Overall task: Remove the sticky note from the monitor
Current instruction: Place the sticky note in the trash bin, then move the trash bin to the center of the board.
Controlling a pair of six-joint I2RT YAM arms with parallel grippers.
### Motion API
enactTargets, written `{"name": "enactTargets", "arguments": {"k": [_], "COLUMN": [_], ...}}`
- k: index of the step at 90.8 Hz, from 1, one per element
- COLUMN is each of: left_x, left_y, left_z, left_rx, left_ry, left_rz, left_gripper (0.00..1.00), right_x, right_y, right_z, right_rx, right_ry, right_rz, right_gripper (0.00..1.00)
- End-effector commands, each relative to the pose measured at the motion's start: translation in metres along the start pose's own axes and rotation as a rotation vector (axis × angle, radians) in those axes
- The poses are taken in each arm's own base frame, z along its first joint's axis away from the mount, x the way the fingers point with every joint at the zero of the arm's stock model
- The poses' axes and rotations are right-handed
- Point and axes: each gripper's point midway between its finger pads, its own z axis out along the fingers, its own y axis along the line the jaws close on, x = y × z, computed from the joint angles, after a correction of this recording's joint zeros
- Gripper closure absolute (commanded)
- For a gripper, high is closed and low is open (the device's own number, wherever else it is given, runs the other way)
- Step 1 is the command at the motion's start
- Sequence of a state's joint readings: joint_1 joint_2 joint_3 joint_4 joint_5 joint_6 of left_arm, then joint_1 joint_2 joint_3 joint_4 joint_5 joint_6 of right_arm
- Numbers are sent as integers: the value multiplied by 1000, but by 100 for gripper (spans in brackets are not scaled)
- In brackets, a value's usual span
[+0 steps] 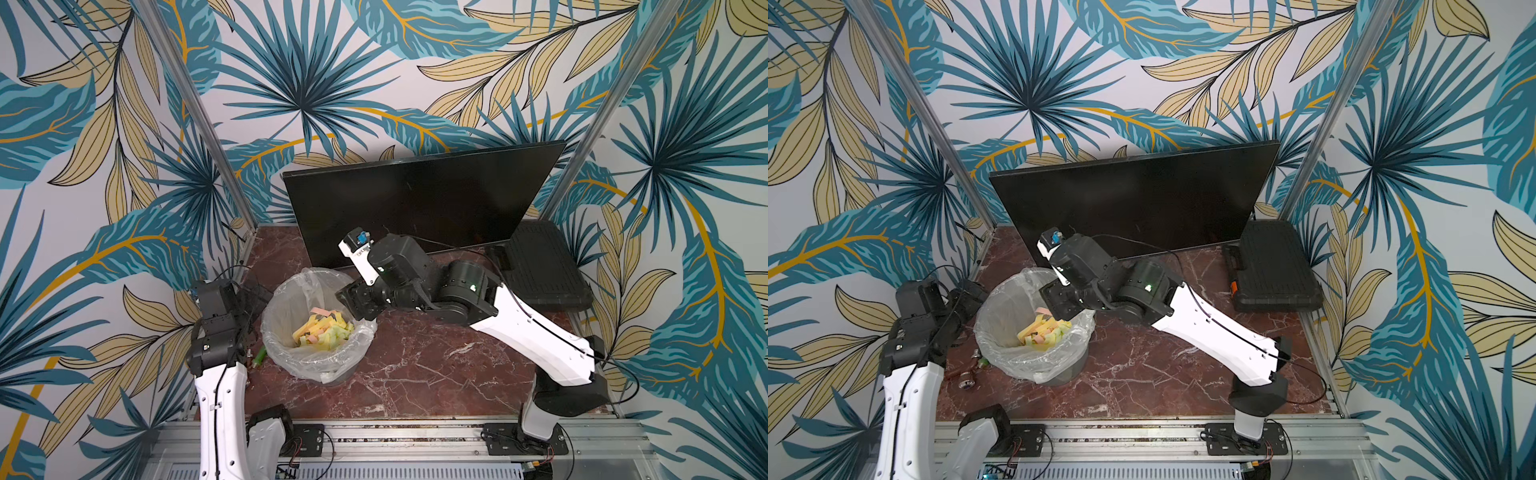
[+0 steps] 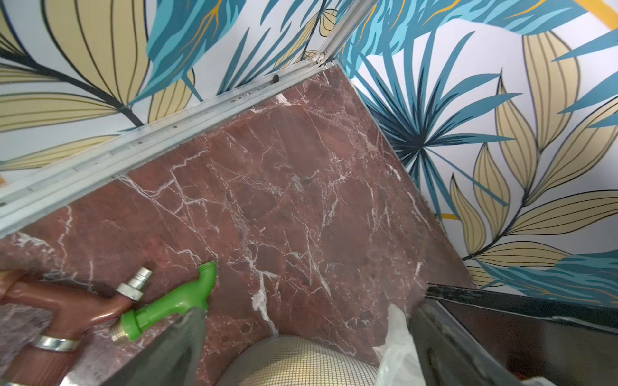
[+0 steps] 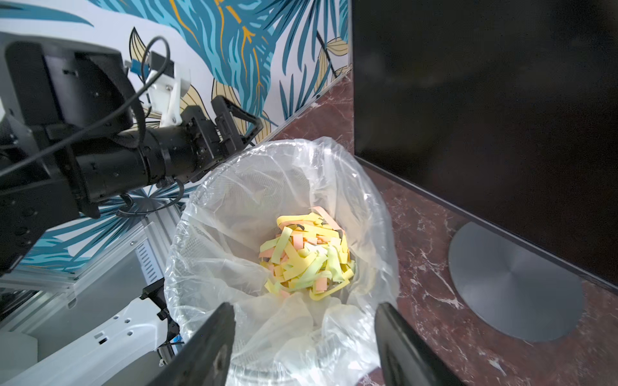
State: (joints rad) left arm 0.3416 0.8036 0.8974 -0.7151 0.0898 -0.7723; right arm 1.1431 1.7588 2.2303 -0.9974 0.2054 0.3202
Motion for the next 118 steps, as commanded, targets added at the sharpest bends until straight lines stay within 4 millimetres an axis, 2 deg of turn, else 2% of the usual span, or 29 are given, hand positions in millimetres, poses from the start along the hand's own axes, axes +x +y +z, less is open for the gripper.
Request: {"name": "enactTargets", "arguments": {"k": [1,14,29,55,64,78,91,105,118], "left_x": [27,43,44,61,62,61,58,57,56], "left_y": [0,-5,-4,-1,-2,-5,-6,-9,-11], "left_z": [7,13,14,24,26,27,25,25,26], "left_rx": [54,116,119,147,153,160,162,170,177], "left_ry": [110,176,175,229,234,232,223,223,221], "left_rz": [-57,-99,-85,-91,-87,-68,-45,-35,-32], "left_gripper": [0,0,0,0,0,0,0,0,0], "right_x": [18,41,70,88,96,102,101,96,87], "right_y": [-19,-32,-46,-73,-78,-78,-78,-82,-92], "right_z": [8,20,41,60,71,87,93,88,77], "right_rx": [62,102,133,213,207,169,165,182,231], "right_ry": [48,101,170,220,250,284,284,270,242], "right_rz": [-15,-10,18,36,55,85,97,100,97], "right_gripper": [30,28,23,22,26,36,57,79,89]}}
